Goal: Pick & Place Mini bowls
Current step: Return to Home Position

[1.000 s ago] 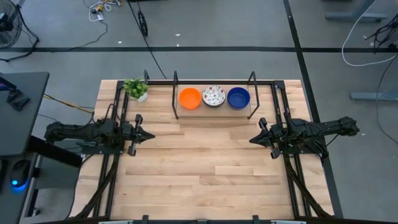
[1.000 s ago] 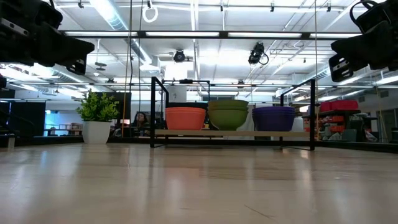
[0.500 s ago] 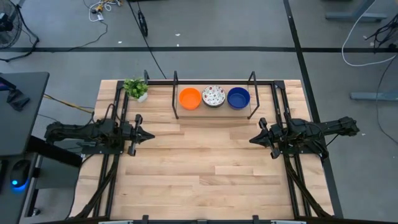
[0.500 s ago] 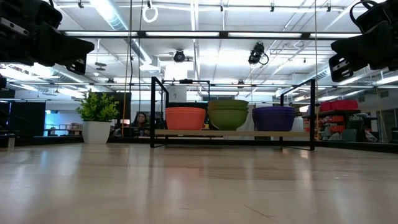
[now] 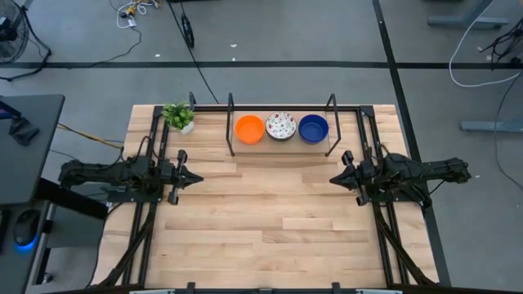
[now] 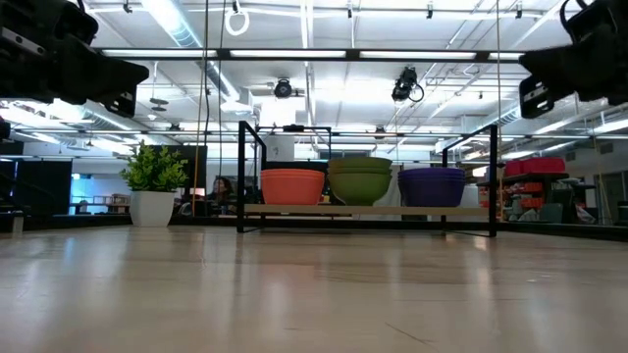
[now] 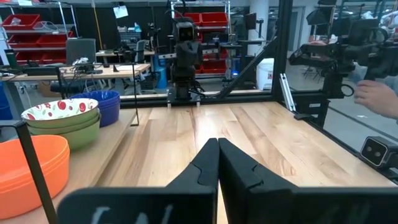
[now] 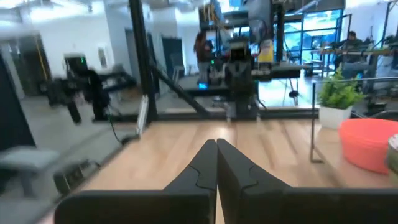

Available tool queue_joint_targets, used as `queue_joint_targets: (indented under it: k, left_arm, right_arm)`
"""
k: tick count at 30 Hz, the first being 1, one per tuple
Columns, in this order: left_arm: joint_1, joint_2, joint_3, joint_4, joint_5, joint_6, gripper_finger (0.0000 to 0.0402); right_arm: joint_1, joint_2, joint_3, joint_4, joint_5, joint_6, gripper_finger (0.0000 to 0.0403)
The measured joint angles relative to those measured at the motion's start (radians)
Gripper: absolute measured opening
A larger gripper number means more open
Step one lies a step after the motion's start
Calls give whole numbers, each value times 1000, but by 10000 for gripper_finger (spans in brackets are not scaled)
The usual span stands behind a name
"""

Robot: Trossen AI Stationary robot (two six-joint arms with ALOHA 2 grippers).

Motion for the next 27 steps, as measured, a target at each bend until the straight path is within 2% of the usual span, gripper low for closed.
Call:
queue_joint_targets:
  k: [10,14,27]
  left_arm:
    - [0,0,0,1,0,0,7]
    - [0,0,0,1,0,0,7]
    - [0,0,0,1,0,0,7]
  right_arm:
    - [-1,0,-1,-37,88,-130,6]
    - [-5,0,-1,-36,89,-177,6]
    - [-8,10,-1,-35,87,-178,6]
